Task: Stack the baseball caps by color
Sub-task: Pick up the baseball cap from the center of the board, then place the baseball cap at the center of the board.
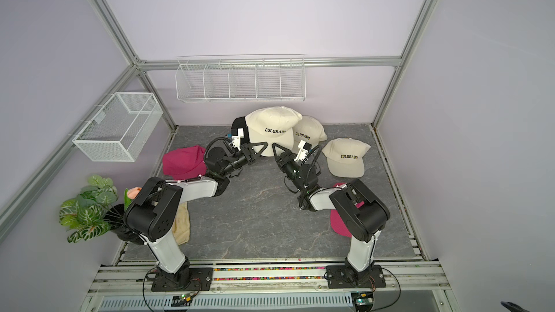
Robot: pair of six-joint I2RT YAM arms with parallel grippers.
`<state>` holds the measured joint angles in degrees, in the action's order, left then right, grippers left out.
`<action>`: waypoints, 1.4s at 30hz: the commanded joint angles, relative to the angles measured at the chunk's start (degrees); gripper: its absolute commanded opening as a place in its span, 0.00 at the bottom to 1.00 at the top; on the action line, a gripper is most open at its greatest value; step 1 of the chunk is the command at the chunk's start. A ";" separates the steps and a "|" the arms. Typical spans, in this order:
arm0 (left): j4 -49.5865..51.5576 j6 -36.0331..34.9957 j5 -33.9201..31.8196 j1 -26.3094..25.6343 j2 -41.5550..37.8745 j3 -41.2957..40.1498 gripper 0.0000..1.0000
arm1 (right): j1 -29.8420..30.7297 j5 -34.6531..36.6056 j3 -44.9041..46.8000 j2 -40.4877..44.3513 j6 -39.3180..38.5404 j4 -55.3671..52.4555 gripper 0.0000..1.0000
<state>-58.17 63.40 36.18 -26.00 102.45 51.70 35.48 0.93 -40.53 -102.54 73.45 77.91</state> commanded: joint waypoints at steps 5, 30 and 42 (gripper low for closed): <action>39.23 -40.28 1.26 6.07 -10.05 5.54 0.00 | -4.56 1.09 7.92 17.52 -27.44 -25.64 0.84; 88.81 -86.69 22.61 6.31 -15.70 19.83 0.00 | -18.43 -46.20 -20.82 26.99 -84.92 -84.62 0.89; 83.82 -81.92 19.97 6.30 -16.61 18.91 0.00 | -18.69 -60.71 -29.18 14.62 -87.61 -94.07 0.89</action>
<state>28.75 -19.44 56.51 -19.57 87.85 69.78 16.99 -52.42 -68.18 -86.41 -12.97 -13.45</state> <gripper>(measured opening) 0.058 0.891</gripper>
